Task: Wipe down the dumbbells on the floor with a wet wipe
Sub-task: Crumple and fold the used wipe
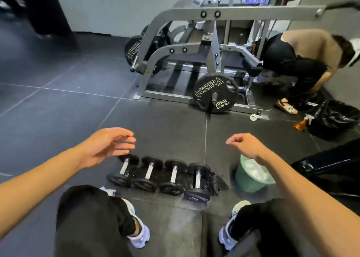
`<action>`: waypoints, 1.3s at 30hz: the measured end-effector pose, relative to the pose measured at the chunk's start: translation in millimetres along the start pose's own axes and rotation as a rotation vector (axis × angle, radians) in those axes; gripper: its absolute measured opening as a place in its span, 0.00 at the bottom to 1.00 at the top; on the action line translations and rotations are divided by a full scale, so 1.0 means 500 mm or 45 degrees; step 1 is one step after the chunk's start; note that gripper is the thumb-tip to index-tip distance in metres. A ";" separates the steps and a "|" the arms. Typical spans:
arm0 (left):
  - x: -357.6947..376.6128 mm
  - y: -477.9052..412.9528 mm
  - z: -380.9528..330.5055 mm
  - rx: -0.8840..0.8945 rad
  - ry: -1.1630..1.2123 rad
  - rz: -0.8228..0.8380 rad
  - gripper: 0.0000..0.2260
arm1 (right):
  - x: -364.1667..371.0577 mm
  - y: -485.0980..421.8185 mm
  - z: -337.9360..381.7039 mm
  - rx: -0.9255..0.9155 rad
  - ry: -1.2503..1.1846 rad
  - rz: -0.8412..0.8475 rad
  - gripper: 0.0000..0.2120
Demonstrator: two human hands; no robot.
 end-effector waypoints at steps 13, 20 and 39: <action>-0.003 -0.167 0.032 0.056 -0.033 0.035 0.04 | 0.129 -0.070 0.133 -0.107 0.087 0.138 0.11; -0.106 -0.418 0.141 -0.121 -0.371 0.043 0.03 | 0.227 -0.292 -0.013 0.057 0.060 0.375 0.08; -0.530 -0.749 0.763 -0.903 -0.932 -0.352 0.31 | 0.597 -0.615 -0.496 0.819 0.105 0.447 0.26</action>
Point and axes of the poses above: each hand's wrist, its own y-axis away from the middle knuckle, its own x-axis out of the palm, z = x × y, the point moved 3 cm from there along -y, towards the middle knuckle, and after that the axes turned 15 degrees about z, right-handed, at the moved point
